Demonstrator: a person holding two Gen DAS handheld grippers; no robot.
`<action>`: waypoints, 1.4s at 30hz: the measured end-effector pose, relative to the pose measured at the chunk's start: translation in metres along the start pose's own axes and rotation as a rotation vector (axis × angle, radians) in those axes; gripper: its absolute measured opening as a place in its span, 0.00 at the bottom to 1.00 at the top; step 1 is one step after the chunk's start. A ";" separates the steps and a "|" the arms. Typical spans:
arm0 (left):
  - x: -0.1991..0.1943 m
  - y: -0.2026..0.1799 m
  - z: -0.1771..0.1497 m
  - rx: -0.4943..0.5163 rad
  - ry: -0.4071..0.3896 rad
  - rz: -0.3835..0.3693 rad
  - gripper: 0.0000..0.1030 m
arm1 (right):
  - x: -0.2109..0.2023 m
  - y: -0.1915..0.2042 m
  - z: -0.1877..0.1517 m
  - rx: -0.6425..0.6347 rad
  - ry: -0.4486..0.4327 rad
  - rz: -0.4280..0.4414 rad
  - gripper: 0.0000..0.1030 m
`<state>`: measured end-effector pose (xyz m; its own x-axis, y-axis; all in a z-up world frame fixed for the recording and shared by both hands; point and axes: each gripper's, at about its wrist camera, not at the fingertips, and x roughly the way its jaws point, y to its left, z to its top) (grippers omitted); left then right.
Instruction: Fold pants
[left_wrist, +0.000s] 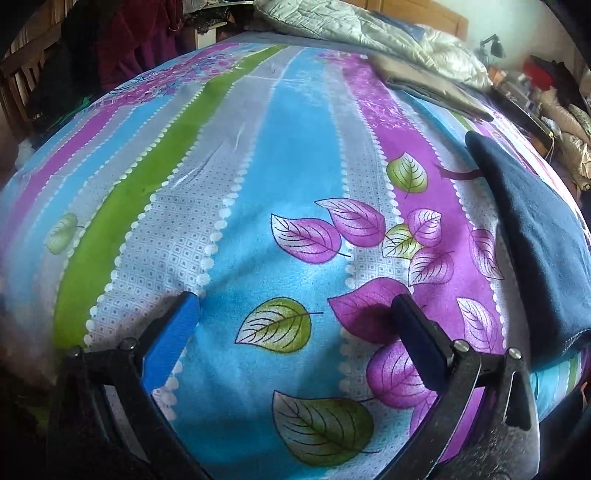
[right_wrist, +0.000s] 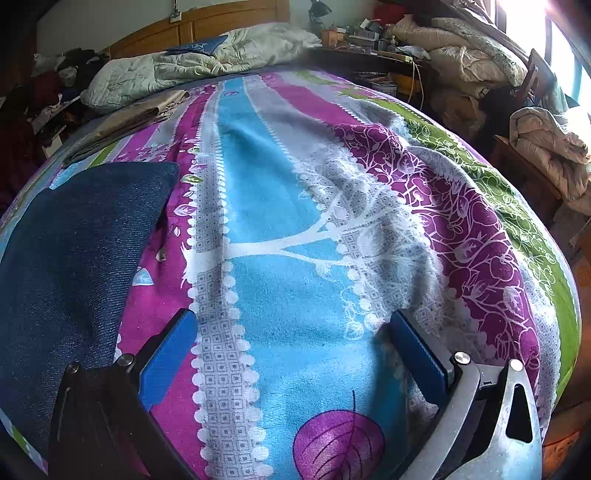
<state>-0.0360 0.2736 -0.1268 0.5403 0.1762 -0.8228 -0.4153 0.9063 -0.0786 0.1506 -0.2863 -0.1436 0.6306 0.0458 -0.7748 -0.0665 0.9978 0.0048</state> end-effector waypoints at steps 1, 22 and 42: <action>0.000 0.000 0.000 0.004 0.001 -0.002 1.00 | 0.000 0.000 0.000 -0.001 0.000 0.000 1.00; -0.035 -0.066 0.037 0.063 -0.030 -0.590 0.92 | -0.047 0.002 0.031 -0.025 -0.003 0.413 0.95; 0.046 -0.175 0.063 0.284 0.205 -0.819 0.91 | 0.028 0.034 0.049 -0.083 0.174 0.730 0.78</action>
<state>0.1082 0.1471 -0.1152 0.4351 -0.6164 -0.6563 0.2554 0.7835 -0.5665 0.2040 -0.2490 -0.1335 0.2734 0.6785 -0.6818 -0.4826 0.7099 0.5130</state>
